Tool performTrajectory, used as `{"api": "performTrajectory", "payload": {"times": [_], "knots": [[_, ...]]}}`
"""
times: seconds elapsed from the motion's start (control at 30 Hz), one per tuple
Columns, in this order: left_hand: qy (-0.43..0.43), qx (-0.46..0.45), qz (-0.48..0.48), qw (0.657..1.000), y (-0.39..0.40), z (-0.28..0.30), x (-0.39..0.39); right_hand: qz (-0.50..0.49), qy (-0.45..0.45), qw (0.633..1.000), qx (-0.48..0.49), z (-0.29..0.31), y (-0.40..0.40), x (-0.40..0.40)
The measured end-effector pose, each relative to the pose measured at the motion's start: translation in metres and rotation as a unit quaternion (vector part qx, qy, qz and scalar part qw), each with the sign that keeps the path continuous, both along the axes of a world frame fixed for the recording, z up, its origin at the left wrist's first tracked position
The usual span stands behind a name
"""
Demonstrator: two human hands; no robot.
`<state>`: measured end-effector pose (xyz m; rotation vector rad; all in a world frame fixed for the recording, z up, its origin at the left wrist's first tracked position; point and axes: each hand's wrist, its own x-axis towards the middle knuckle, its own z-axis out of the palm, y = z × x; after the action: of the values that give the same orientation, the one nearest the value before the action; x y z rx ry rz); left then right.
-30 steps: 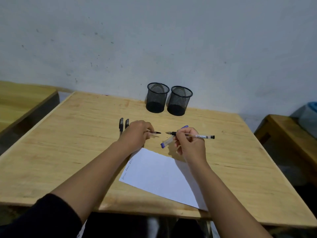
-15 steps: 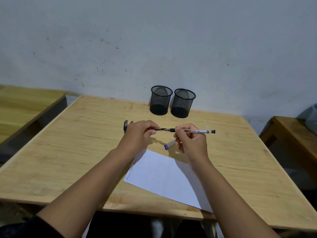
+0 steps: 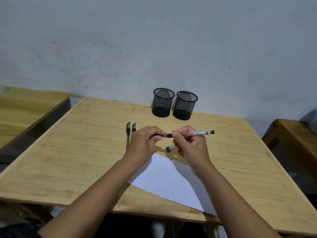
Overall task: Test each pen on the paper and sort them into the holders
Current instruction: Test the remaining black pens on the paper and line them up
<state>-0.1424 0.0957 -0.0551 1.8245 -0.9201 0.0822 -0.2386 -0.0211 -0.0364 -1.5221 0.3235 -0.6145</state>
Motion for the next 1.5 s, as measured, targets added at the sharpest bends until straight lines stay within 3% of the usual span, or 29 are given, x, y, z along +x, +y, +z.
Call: {"api": "performTrajectory", "payload": {"times": [0.13, 0.3, 0.47, 0.6, 0.8, 1.03, 1.17, 1.5], "knots": [[0.034, 0.005, 0.006, 0.999, 0.006, 0.010, 0.006, 0.005, -0.009, 1.000, -0.010, 0.012, 0.002, 0.006], [0.119, -0.046, 0.064, 0.990, 0.017, 0.022, 0.031, -0.073, -0.043, 0.993, 0.083, 0.009, 0.007, 0.005], [0.212, -0.156, 0.020, 0.964, 0.017, 0.041, 0.047, -0.028, 0.029, 0.999, -0.004, -0.002, 0.033, 0.002], [0.230, -0.166, -0.014, 0.959, 0.010, 0.046, 0.045, -0.017, 0.053, 0.998, -0.024, -0.010, 0.050, 0.009], [0.206, -0.103, -0.011, 0.973, 0.016, 0.036, 0.044, -0.039, 0.084, 0.995, -0.023, -0.020, 0.058, 0.024], [0.146, 0.014, 0.172, 0.974, 0.045, -0.003, 0.057, -0.070, 0.125, 0.988, -0.060, -0.022, 0.051, 0.046], [0.058, 0.125, 0.200, 0.970, 0.060, -0.036, 0.065, -0.067, 0.155, 0.981, -0.097, -0.029, 0.048, 0.066], [0.004, 0.157, 0.221, 0.963, 0.058, -0.057, 0.069, -0.081, 0.231, 0.949, -0.199, -0.047, 0.055, 0.103]]}}
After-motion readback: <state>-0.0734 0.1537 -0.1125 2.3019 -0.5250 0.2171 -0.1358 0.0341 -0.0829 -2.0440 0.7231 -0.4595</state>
